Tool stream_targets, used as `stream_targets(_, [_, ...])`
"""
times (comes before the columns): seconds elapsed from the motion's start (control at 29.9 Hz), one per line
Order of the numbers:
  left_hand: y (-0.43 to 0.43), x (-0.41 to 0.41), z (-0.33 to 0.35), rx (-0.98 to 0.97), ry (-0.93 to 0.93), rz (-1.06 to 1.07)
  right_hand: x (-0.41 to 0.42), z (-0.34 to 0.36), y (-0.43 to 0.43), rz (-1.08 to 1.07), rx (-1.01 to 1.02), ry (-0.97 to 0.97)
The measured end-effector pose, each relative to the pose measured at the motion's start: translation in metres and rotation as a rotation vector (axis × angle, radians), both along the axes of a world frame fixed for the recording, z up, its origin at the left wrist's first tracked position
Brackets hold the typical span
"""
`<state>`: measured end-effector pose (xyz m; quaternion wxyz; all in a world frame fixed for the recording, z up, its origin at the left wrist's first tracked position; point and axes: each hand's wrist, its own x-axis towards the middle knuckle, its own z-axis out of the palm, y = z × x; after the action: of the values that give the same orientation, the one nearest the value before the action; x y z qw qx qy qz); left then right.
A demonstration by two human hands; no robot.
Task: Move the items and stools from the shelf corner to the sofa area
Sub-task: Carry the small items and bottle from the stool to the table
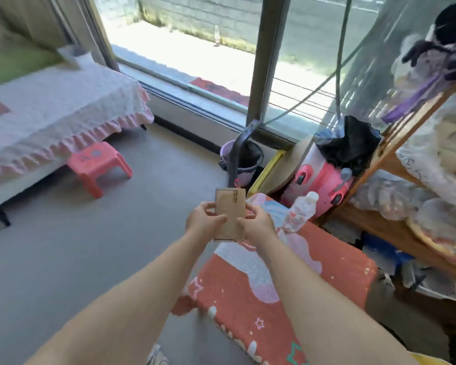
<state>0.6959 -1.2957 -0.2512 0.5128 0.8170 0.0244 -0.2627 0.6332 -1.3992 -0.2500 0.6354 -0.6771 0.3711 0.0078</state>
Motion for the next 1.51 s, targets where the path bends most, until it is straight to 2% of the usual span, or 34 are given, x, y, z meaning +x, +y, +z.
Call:
stream_targets(0.4, [0.204,0.105,0.048,-0.062,-0.08,0.241,0.139,0.043,0.185,0.263,-0.027,-0.043])
stream_targets(0.64, [0.303,0.152,0.053,-0.045,-0.164,0.441,0.207,0.05,0.279,0.435,0.003,-0.082])
stream_targets(0.8, [0.358,0.168,0.044,-0.047,-0.136,0.573,0.238,0.044,0.333,0.556,-0.02,-0.053])
stream_targets(1.07, [0.384,0.209,0.037,-0.037,-0.138,0.7,0.296,0.037,0.362,0.644,-0.017,-0.051])
stream_targets(1.51, [0.345,0.399,0.06,-0.097,-0.193,0.798,0.499,0.058,0.323,0.734,0.031,-0.086])
